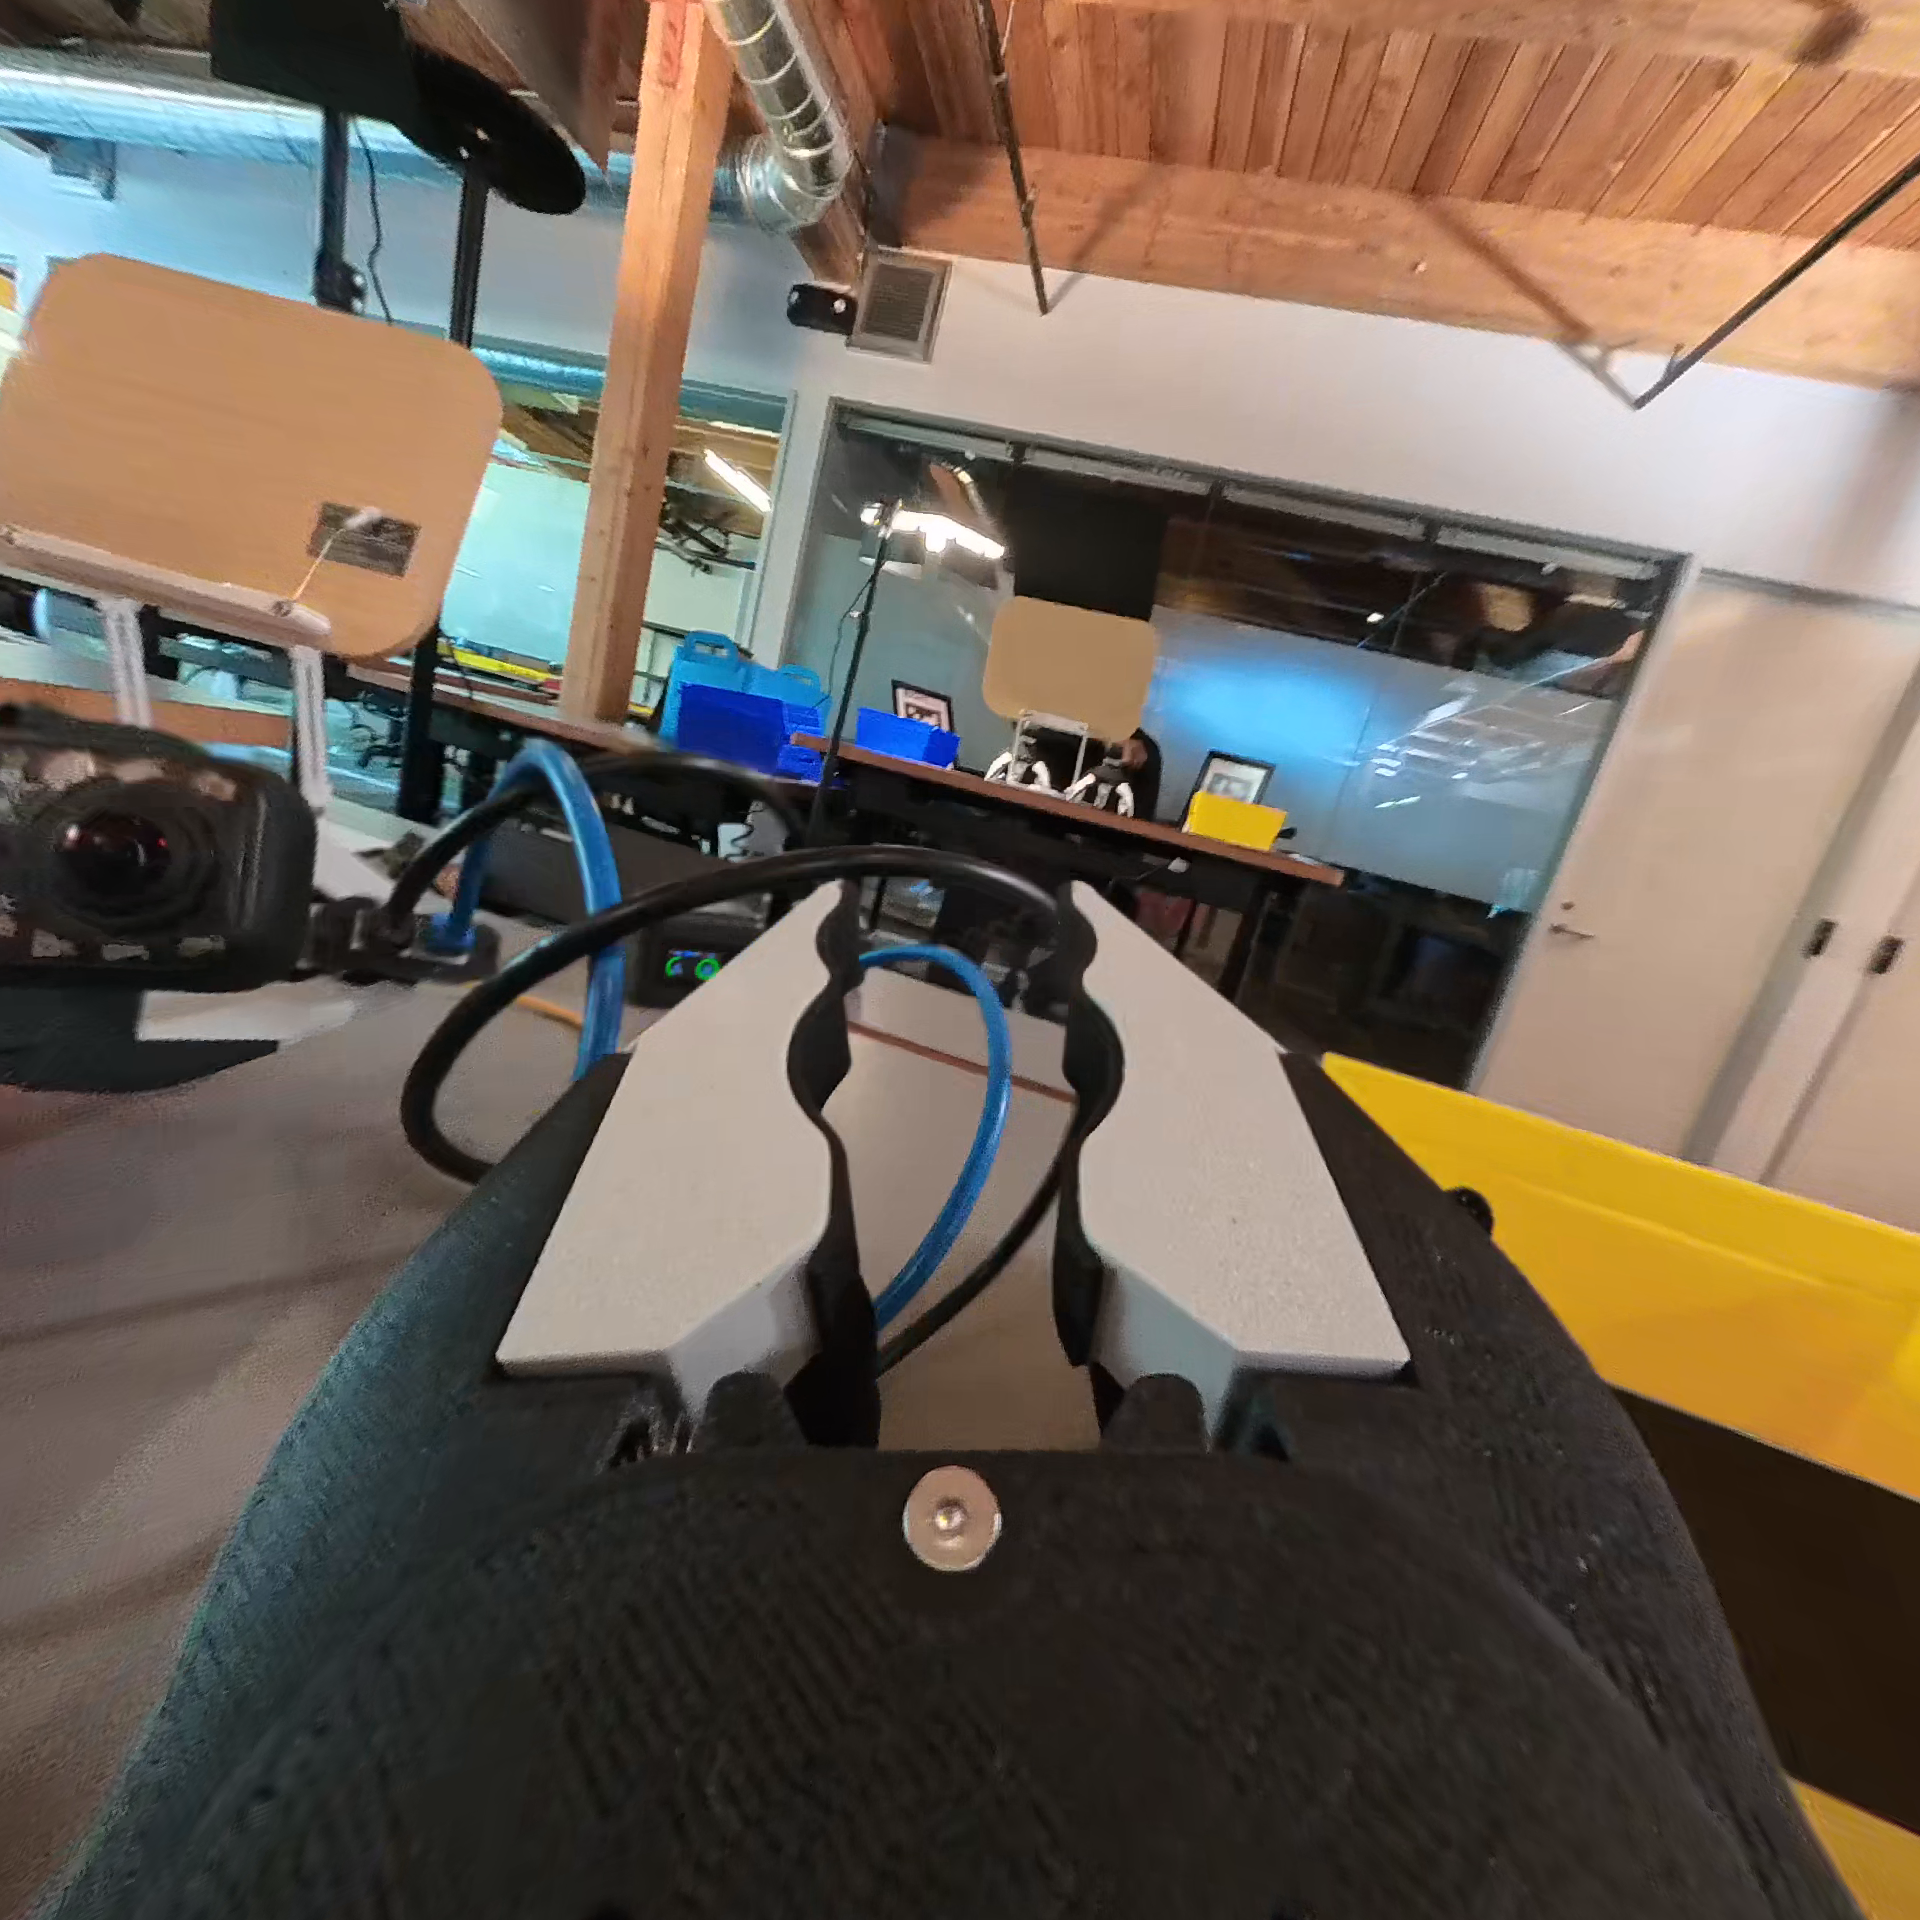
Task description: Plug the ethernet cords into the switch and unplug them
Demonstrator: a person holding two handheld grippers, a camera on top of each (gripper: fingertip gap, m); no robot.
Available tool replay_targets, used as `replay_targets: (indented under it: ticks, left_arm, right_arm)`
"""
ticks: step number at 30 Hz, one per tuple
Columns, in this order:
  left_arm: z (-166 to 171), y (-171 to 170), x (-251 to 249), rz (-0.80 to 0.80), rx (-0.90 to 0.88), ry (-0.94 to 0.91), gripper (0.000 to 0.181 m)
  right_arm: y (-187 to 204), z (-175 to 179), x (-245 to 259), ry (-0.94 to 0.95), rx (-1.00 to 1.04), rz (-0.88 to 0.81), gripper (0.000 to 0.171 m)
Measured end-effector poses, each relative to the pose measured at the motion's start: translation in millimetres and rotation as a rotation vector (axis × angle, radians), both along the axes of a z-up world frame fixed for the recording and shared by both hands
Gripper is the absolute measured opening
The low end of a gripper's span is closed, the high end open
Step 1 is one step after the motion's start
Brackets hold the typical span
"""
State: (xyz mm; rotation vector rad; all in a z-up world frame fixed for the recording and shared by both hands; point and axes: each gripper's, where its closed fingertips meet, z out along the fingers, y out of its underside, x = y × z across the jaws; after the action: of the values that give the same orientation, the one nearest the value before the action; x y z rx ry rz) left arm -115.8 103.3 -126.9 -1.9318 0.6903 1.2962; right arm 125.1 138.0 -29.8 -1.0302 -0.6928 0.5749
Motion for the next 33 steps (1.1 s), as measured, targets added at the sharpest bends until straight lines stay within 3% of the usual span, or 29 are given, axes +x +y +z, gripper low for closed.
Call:
replay_targets:
  ticks: [4, 6, 10, 14, 16, 20, 24, 26, 29, 32, 33]
  left_arm:
    - [-15, -8, -17, 0.056, -0.057, -0.072, 0.023]
    - [-20, -10, -18, 0.074, -0.091, -0.105, 0.023]
    - [-37, -12, -10, 0.073, -0.206, -0.092, 0.023]
    - [-42, -11, 1, 0.026, -0.236, -0.084, 0.023]
    - [-42, -13, 4, 0.009, -0.247, -0.065, 0.022]
    - [-44, -16, 10, -0.029, -0.267, -0.029, 0.022]
    - [-45, -20, 10, -0.034, -0.284, -0.005, 0.023]
    - [-45, -20, 10, -0.034, -0.288, -0.004, 0.023]
    - [-45, -20, 14, -0.047, -0.291, 0.001, 0.022]
    - [-44, -20, 17, -0.074, -0.288, 0.006, 0.022]
    - [-44, -20, 22, -0.105, -0.277, -0.024, 0.022]
  right_arm:
    - [-14, 26, 16, 0.062, 0.096, -0.012, 0.037]
    - [-41, 39, 15, 0.047, 0.210, 0.046, 0.040]
    - [-89, 18, -26, -0.231, 0.478, 0.115, 0.055]
    - [-70, -23, -69, -0.576, 0.483, 0.098, 0.076]
    - [-53, -40, -79, -0.676, 0.433, 0.098, 0.077]
    - [-37, -32, -88, -0.682, 0.500, 0.037, 0.060]
    - [-46, -25, -101, -0.739, 0.680, 0.017, 0.077]
    - [-60, -34, -112, -0.801, 0.797, 0.052, 0.078]
    - [-60, -57, -125, -0.938, 0.933, 0.027, 0.070]
    - [-46, -51, -121, -0.892, 0.884, 0.015, 0.033]
    - [-41, -48, -117, -0.868, 0.832, 0.034, 0.029]
